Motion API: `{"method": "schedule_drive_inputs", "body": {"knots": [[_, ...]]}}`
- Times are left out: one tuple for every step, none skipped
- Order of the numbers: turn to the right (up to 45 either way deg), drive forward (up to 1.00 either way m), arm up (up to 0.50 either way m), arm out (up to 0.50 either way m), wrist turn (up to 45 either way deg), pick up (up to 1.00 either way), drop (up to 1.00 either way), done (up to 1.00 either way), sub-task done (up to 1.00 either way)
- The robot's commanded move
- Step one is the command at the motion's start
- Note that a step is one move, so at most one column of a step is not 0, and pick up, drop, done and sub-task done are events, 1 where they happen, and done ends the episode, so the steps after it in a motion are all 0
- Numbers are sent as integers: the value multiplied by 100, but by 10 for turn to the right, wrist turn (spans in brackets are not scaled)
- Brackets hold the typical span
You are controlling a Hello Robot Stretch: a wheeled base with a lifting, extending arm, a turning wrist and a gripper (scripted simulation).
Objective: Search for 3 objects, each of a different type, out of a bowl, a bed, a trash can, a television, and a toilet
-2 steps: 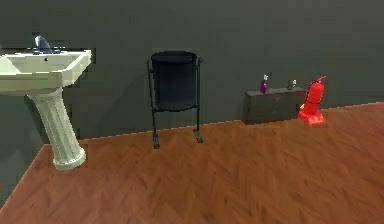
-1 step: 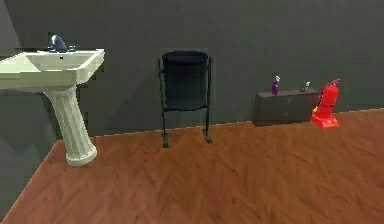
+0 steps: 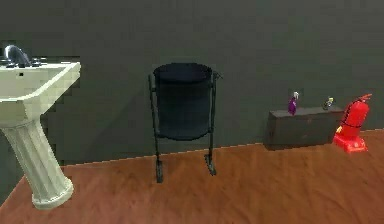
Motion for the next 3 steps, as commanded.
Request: {"method": "schedule_drive_inputs", "body": {"knots": [[-330,0,0,0,0,0,0,0,0],[0,65,0,0,0,0,0,0,0],[450,0,0,0,0,0,0,0,0]]}}
